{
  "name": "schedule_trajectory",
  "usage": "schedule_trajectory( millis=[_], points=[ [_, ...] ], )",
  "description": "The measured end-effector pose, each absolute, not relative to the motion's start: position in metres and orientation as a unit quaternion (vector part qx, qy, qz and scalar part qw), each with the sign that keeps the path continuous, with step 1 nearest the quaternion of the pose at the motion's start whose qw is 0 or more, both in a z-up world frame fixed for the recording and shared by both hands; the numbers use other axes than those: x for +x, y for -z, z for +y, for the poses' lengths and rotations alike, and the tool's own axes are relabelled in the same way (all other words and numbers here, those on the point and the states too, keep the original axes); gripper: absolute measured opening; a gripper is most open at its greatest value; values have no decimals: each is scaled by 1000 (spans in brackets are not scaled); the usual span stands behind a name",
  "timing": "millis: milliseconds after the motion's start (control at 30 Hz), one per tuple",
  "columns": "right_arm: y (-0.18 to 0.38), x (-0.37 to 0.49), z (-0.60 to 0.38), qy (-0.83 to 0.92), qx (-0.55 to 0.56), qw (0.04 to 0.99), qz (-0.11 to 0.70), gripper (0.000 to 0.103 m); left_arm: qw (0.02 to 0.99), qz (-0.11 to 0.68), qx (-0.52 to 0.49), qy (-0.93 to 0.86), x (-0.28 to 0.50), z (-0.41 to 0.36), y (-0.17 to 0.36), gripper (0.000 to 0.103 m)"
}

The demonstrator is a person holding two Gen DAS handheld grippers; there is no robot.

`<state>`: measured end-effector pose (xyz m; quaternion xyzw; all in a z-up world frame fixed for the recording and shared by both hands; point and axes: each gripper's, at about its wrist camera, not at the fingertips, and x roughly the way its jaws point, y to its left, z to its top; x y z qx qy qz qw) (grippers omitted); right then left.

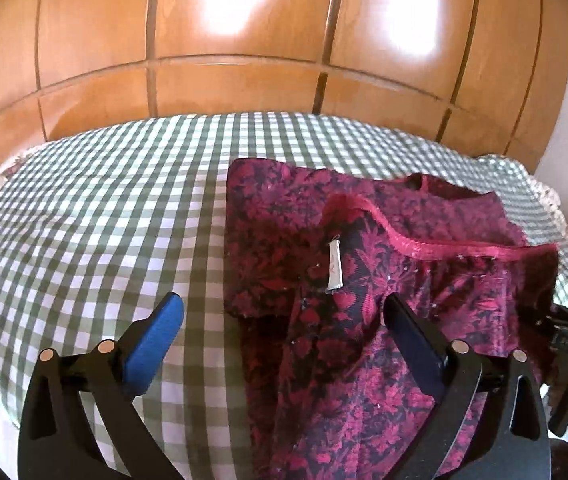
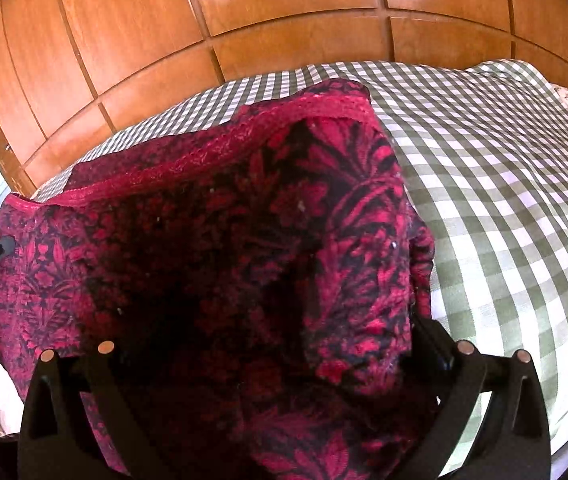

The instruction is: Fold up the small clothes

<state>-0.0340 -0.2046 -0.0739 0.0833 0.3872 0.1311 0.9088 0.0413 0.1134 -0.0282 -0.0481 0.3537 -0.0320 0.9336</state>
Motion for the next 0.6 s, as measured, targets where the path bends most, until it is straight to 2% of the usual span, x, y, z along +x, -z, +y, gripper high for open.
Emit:
schedule_trajectory(
  millis=[167,433,533,600],
  points=[
    [72,-39,-202,-128,72,913,381,101,935,351,-49,18,33,124,24,99],
    [55,-43,-204,-119,51,901,414,101,927,367,-51,66,32,122,15,99],
    [40,-51,-205,-95,30,916,389,101,923,369,-59,94,38,115,13,99],
    [31,-54,-207,-85,29,923,375,101,920,374,-53,109,44,105,14,92]
  ],
)
